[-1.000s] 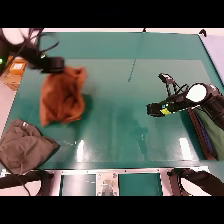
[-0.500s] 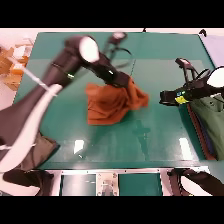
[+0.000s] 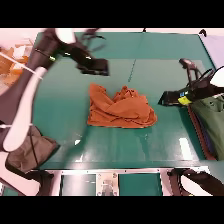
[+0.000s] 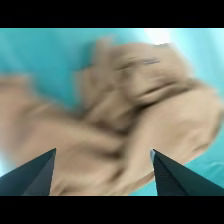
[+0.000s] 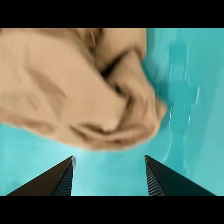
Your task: Fold the shirts.
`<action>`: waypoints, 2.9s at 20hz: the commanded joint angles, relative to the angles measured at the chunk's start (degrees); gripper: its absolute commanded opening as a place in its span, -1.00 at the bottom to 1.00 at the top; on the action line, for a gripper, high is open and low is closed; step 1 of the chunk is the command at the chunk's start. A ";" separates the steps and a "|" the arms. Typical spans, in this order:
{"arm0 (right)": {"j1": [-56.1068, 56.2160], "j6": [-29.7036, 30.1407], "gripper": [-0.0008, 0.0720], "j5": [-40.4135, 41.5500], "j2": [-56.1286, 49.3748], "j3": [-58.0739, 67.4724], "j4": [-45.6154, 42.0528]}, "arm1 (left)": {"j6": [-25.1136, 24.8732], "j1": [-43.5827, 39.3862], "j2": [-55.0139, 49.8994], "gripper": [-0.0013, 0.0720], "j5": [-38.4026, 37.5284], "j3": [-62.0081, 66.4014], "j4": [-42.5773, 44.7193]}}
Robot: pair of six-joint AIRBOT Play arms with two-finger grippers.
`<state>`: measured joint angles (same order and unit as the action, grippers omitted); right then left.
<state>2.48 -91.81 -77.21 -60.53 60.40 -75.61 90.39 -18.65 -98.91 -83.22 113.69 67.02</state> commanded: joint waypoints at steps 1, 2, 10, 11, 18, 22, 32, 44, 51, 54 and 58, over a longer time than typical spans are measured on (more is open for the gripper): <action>-0.09 -0.04 0.34 -0.13 0.00 -9.88 -0.02 | 1.11 10.25 0.52 0.87 -15.19 -0.39 0.48; -0.26 -0.09 0.31 2.14 0.00 -14.10 0.04 | 1.11 12.22 0.52 0.87 -16.65 -2.29 0.50; -4.74 3.30 0.31 23.69 -5.68 -24.98 21.27 | -0.24 14.03 0.50 0.88 7.65 -23.45 -6.54; -4.17 4.55 0.31 24.98 -8.37 -24.98 23.71 | -0.98 13.99 0.50 0.88 12.00 -25.59 -8.96; -3.76 11.43 -0.92 27.47 -15.63 -23.32 26.56 | -12.11 13.97 -7.26 0.87 25.18 -31.67 -32.17; -3.74 11.52 -0.93 26.64 -15.63 -21.40 26.56 | -14.45 11.37 -10.67 0.79 30.64 -31.65 -35.76; -14.99 12.79 -0.93 3.96 -10.78 6.60 16.44 | -11.19 14.93 -2.40 -0.89 16.44 -7.32 -28.17; -20.09 12.83 -0.93 2.97 10.64 43.10 16.63 | -9.90 16.63 30.42 -0.89 13.92 5.70 -21.97; -19.69 13.00 -0.93 11.78 11.21 41.24 17.77 | -9.81 16.63 31.34 -0.89 11.63 1.29 -22.14; -16.90 13.03 -0.93 11.87 3.45 35.12 19.45 | -9.81 16.63 30.58 -0.89 11.56 -9.51 -19.21; -9.09 15.93 -0.93 15.12 -12.24 26.05 19.45 | -9.88 16.63 22.38 -0.89 14.38 -28.48 -16.37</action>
<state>-11.18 -77.62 -64.62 -63.33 92.03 -56.69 80.66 -2.07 -72.07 -70.59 96.44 48.93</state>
